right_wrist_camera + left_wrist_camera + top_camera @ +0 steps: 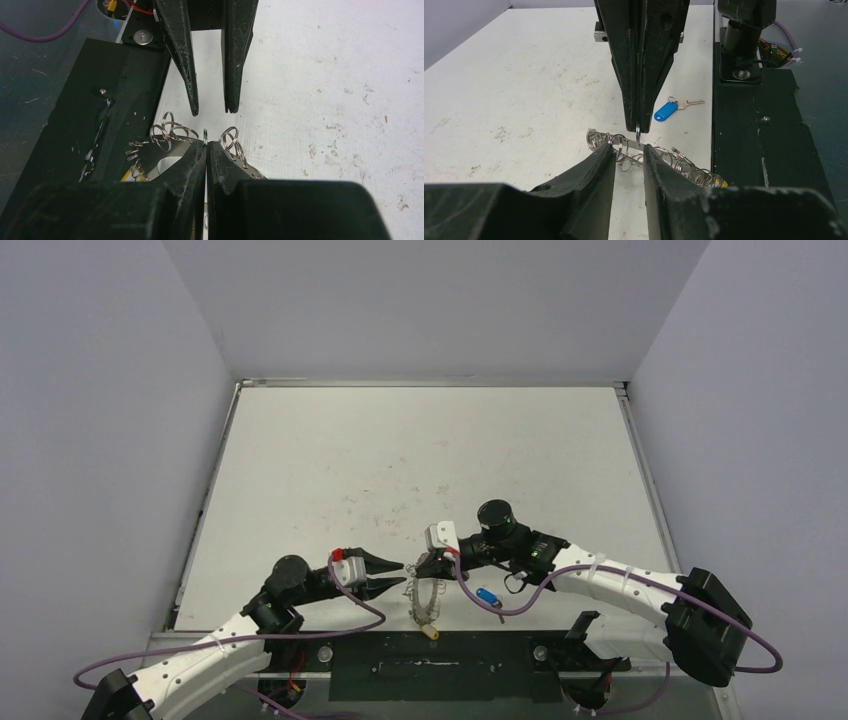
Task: Put the keys on the keyring
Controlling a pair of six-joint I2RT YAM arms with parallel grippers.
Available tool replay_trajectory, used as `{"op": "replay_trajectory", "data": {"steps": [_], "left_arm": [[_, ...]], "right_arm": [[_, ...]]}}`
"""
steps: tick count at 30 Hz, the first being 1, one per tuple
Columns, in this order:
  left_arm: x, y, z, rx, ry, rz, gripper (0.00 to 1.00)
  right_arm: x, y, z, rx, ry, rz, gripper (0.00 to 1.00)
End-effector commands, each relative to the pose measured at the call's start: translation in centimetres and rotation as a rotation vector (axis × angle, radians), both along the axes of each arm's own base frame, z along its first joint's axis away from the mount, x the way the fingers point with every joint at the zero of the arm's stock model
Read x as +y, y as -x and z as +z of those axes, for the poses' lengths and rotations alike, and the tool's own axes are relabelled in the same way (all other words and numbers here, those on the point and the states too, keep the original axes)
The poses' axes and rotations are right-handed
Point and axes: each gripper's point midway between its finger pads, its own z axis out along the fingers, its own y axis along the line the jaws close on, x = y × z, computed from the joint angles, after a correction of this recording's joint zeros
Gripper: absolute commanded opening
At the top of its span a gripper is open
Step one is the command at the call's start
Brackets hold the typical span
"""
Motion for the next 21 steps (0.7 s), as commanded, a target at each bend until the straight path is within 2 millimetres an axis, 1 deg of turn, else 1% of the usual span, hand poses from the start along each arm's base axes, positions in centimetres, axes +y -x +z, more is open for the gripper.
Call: {"op": "replay_trajectory", "data": {"steps": [1, 7, 15, 19, 21], "left_arm": [[-0.6, 0.1, 2.5, -0.054, 0.027, -0.020, 0.25], [-1.1, 0.2, 2.4, -0.043, 0.001, -0.030, 0.25], [-1.8, 0.0, 2.2, -0.042, -0.032, -0.025, 0.26], [-2.0, -0.4, 2.1, -0.043, -0.039, -0.007, 0.22], [-2.0, -0.6, 2.1, -0.046, -0.036, 0.006, 0.18]], "right_arm": [[0.9, -0.8, 2.7, -0.032, -0.055, -0.008, 0.00], [1.2, -1.1, 3.1, -0.012, -0.062, -0.031, 0.00], [1.8, -1.1, 3.2, 0.016, -0.055, -0.031, 0.00], [2.0, -0.9, 3.2, 0.020, -0.053, -0.024, 0.00], [2.1, -0.8, 3.2, 0.020, -0.052, -0.022, 0.00]]}}
